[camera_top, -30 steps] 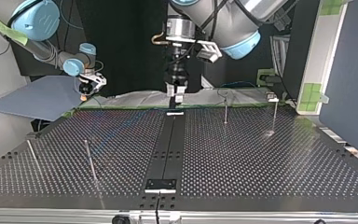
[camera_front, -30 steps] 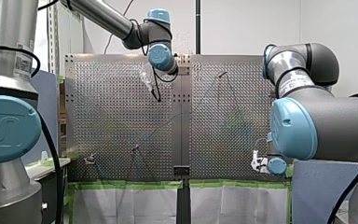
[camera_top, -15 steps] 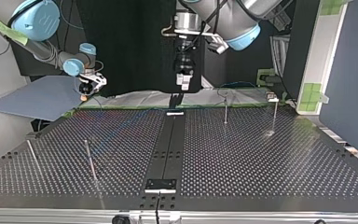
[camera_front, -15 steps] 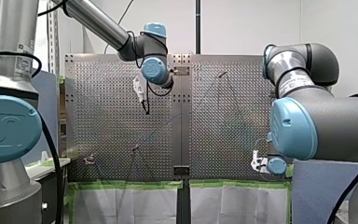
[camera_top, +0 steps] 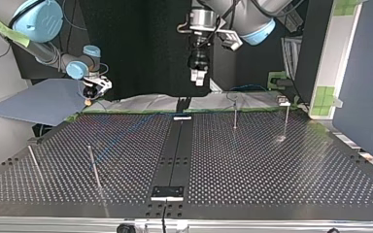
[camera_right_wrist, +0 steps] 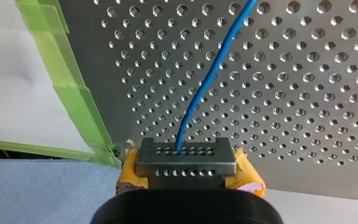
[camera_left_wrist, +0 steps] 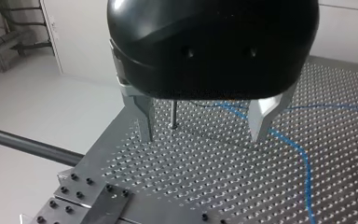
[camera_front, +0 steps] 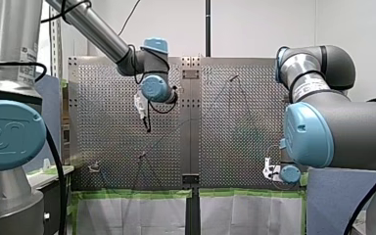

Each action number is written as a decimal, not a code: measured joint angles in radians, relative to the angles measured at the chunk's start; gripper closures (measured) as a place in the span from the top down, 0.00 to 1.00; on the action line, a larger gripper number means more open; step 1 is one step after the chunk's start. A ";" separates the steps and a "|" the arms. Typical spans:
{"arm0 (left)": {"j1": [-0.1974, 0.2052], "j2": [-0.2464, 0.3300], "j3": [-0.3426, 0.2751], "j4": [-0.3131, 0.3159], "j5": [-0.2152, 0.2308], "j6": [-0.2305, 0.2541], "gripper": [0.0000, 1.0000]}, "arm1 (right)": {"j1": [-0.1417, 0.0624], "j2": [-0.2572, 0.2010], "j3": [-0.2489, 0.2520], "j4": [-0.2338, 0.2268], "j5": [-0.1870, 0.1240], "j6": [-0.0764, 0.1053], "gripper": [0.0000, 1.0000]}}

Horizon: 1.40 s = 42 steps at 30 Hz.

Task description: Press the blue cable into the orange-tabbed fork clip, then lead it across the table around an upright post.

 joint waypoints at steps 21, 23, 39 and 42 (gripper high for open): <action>0.020 -0.003 -0.197 0.197 0.075 -0.053 1.00 | 0.015 0.000 -0.005 -0.001 -0.018 -0.001 0.00; 0.023 -0.003 -0.216 0.216 0.078 -0.053 1.00 | 0.015 -0.001 -0.006 -0.001 -0.020 0.000 0.00; 0.047 -0.003 -0.340 0.296 0.098 -0.047 1.00 | 0.019 -0.001 -0.006 -0.001 -0.023 -0.001 0.00; 0.047 -0.003 -0.341 0.297 0.099 -0.047 1.00 | 0.019 -0.001 -0.007 -0.001 -0.023 -0.001 0.00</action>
